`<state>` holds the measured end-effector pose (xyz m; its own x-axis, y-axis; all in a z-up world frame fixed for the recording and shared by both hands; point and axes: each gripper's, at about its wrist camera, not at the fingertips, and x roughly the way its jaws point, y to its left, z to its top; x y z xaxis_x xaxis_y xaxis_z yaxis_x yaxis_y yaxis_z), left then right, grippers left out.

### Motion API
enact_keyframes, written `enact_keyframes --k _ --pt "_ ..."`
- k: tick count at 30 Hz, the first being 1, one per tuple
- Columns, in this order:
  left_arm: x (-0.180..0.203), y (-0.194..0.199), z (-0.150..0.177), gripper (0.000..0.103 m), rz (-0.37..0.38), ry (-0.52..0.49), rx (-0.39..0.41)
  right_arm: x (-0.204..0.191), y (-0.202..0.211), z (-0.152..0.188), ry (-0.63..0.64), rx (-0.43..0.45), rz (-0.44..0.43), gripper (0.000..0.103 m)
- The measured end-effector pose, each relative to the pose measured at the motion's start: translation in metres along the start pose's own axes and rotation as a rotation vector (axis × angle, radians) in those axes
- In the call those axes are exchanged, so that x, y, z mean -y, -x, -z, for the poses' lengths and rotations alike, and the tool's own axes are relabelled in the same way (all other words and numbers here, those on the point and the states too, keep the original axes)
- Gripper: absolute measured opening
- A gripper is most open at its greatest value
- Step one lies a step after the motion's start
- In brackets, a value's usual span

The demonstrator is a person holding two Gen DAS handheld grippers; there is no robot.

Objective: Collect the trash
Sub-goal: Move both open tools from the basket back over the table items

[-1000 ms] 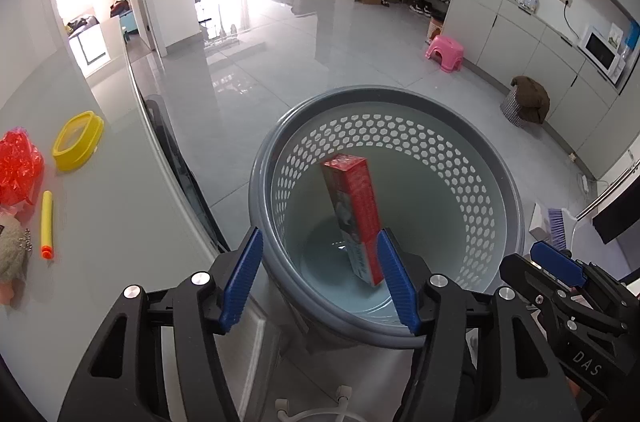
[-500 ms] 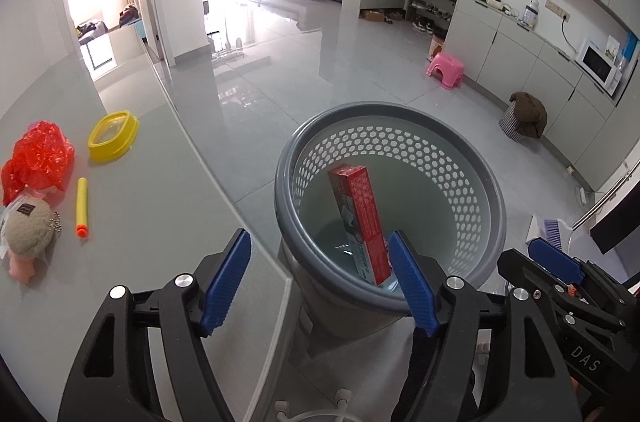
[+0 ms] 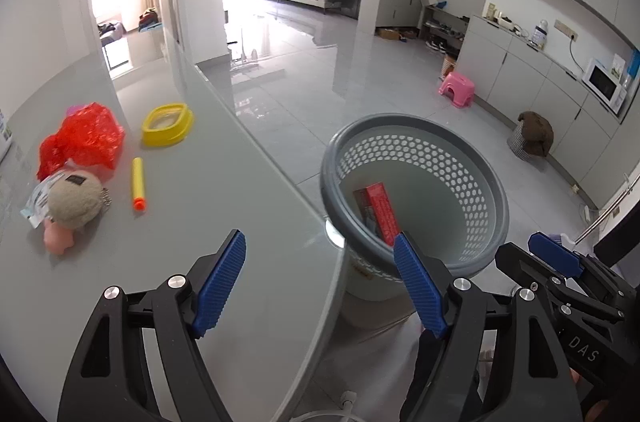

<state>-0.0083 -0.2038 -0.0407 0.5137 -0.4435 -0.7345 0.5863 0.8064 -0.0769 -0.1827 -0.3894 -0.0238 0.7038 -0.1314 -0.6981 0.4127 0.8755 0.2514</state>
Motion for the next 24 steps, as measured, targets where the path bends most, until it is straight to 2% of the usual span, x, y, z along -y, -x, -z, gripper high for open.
enact_keyframes --k 12,24 --pt "-0.055 0.028 0.023 0.076 -0.083 0.072 0.018 -0.053 -0.016 0.003 0.088 -0.023 -0.078 0.062" --pt "-0.137 0.049 0.044 0.076 -0.226 0.213 0.03 -0.123 -0.05 0.003 0.218 -0.08 -0.152 0.062"
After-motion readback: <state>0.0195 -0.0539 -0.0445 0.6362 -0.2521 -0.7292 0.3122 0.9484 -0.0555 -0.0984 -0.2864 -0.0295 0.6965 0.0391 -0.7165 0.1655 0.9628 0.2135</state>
